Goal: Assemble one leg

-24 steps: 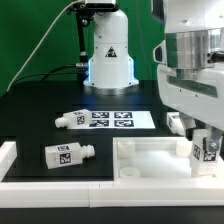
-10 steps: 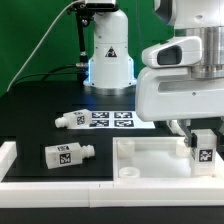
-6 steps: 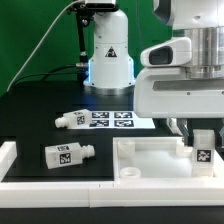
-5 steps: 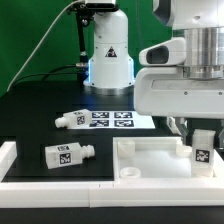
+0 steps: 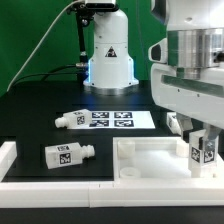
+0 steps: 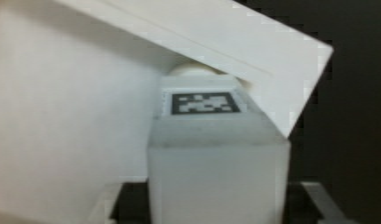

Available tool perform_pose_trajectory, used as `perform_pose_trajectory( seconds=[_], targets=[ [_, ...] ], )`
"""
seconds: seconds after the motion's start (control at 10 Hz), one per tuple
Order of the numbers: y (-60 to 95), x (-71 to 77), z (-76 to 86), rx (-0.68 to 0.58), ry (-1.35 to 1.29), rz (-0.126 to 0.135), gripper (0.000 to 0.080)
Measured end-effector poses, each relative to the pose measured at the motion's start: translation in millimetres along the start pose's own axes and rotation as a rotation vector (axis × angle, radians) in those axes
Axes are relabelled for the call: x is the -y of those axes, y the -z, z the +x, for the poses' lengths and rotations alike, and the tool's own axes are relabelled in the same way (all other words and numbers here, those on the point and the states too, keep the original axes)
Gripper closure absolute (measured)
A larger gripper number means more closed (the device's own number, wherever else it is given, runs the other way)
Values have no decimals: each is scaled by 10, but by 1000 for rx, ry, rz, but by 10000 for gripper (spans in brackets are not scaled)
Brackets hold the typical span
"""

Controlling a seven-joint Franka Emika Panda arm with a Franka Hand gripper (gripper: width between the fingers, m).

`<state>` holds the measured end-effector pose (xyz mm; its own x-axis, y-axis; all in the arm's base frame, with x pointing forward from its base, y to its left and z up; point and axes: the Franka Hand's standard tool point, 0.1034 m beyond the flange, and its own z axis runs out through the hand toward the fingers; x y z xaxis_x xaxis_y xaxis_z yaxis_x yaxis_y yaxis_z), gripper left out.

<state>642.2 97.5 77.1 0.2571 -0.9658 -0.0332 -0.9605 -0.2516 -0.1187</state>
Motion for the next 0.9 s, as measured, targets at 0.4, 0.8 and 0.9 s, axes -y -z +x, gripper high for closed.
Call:
perform_pose_trajectory(
  seconds=[0.4, 0.8, 0.9],
  targets=[
    [1, -17, -17, 18, -231, -4, 512],
    [-6, -36, -32, 38, -344, 7, 512],
    [-7, -37, -29, 33, -277, 7, 331]
  ],
)
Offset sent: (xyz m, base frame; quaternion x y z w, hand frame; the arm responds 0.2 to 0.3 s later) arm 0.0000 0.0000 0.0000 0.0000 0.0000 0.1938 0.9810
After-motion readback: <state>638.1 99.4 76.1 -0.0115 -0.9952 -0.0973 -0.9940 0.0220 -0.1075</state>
